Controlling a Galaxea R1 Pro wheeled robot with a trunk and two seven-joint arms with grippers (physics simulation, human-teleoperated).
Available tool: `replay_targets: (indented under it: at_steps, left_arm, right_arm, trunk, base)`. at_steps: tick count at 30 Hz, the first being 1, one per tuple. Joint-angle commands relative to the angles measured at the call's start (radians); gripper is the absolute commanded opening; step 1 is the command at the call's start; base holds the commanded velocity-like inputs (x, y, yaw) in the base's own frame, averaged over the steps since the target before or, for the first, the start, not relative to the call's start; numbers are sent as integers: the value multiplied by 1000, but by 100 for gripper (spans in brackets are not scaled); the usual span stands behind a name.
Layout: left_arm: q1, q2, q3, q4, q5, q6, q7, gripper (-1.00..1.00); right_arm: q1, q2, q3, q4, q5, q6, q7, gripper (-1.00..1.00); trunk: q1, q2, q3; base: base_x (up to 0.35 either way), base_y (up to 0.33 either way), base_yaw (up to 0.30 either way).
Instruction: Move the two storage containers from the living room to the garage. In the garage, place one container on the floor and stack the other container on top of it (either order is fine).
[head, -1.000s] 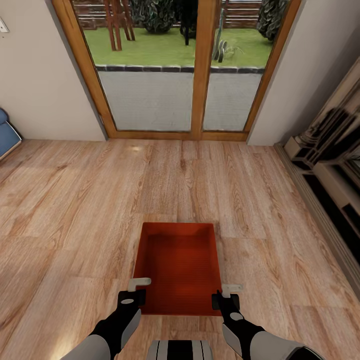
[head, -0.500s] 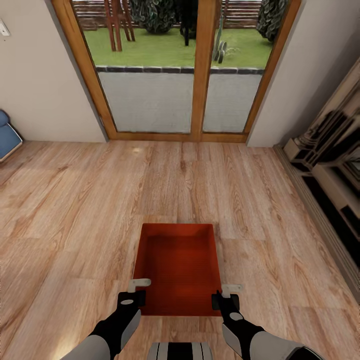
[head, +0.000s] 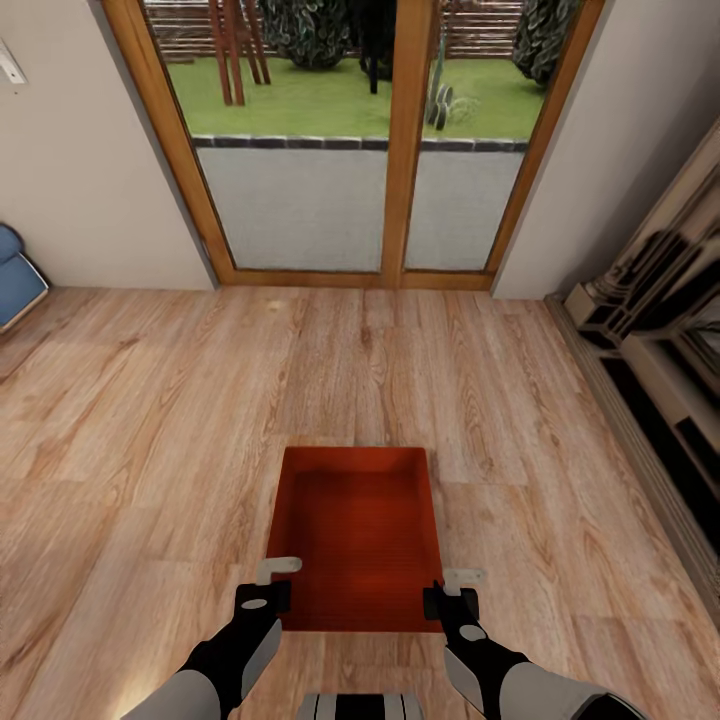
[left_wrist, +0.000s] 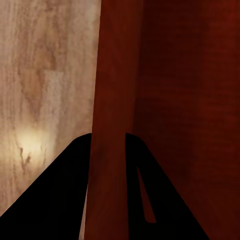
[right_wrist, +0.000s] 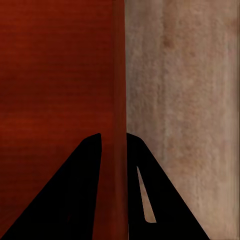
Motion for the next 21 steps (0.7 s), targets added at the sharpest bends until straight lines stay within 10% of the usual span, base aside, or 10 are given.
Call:
replay_targets:
  at_steps: [1,21]
  left_arm:
    - [0,1,-7,-2,2,7,12,-100]
    - [0,1,-7,0,2,7,12,-100]
  right_arm:
    - [-1,0,-1,2,-20,-7,-3,-100]
    - [-1,-1,-1,2,-20,-7,-3,-100]
  trunk:
    - [-4,7,3]
    - [-81,147,65]
  base:
    - [0,0,0]
    - [0,0,0]
